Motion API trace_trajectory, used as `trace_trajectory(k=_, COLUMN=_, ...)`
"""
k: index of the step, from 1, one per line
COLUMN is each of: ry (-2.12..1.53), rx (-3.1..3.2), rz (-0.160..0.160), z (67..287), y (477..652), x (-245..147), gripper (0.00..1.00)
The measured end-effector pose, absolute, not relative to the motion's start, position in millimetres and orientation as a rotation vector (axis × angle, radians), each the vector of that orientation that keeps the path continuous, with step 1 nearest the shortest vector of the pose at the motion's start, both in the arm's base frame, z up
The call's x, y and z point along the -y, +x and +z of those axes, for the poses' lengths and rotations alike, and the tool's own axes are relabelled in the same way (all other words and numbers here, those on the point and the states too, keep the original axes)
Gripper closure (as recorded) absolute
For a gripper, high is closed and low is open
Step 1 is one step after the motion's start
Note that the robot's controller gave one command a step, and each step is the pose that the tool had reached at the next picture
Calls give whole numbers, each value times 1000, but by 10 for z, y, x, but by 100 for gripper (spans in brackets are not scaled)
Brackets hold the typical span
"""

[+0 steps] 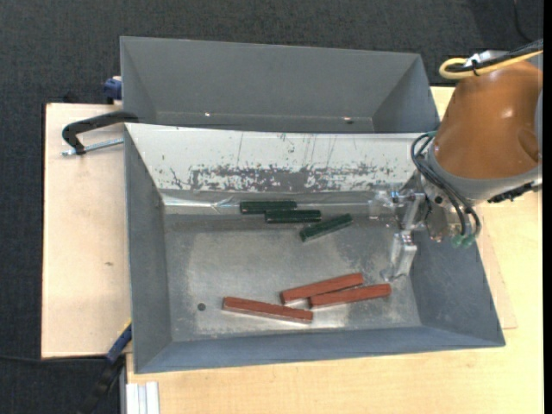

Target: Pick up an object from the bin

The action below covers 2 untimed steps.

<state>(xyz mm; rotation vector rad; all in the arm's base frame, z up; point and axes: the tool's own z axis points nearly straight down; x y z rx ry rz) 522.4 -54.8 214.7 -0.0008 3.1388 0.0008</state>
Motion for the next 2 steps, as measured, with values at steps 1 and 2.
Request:
trace_trajectory(k=1, ry=-172, rx=-3132, rz=0, z=1552, y=5131, x=355, gripper=0)
trace_trajectory(k=2, ry=-382, rx=-3117, rz=1, z=1399, y=5025, x=179, gripper=0)
